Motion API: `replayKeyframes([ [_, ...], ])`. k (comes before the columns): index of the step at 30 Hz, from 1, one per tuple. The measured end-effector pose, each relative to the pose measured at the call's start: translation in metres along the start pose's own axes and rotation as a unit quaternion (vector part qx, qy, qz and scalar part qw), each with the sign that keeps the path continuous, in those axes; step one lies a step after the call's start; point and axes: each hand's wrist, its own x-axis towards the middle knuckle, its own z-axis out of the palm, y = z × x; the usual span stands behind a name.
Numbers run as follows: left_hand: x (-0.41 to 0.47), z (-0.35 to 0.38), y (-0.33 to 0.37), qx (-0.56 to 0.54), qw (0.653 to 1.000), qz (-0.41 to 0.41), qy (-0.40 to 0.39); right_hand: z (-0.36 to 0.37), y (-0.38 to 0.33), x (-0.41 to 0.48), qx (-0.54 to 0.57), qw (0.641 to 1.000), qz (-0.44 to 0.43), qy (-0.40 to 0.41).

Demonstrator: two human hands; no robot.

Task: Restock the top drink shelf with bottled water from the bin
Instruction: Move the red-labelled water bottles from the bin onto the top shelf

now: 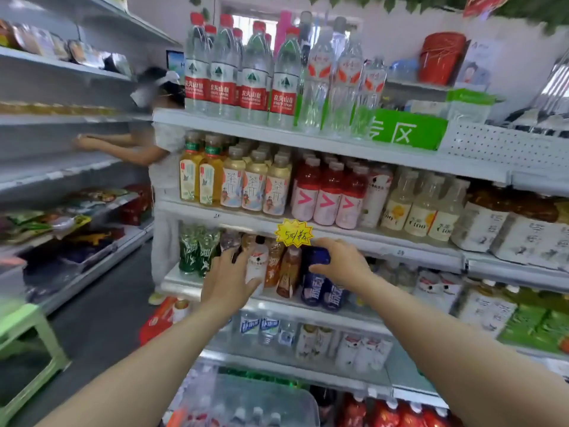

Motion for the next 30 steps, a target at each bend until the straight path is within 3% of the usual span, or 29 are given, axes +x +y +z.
replayKeyframes([
  [5,-0.055,0.083,-0.052,0.012,0.99,-0.077,-0.121,0.098,0.025,-0.013,-0.018,0.994,0.024,-0.105],
  [12,-0.122,0.183,-0.11,0.036,0.946,-0.181,-0.267,0.228,0.061,-0.025,0.001,0.97,0.044,-0.237],
  [21,-0.199,0.275,-0.152,0.074,0.915,-0.266,-0.295,0.37,0.099,-0.054,0.097,0.907,0.096,-0.398],
  [26,-0.219,0.307,-0.152,0.138,0.931,-0.244,-0.234,0.425,0.114,-0.059,0.185,0.867,0.189,-0.423],
  [30,-0.217,0.322,-0.15,0.15,0.92,-0.276,-0.236,0.456,0.112,-0.048,0.238,0.832,0.254,-0.433],
])
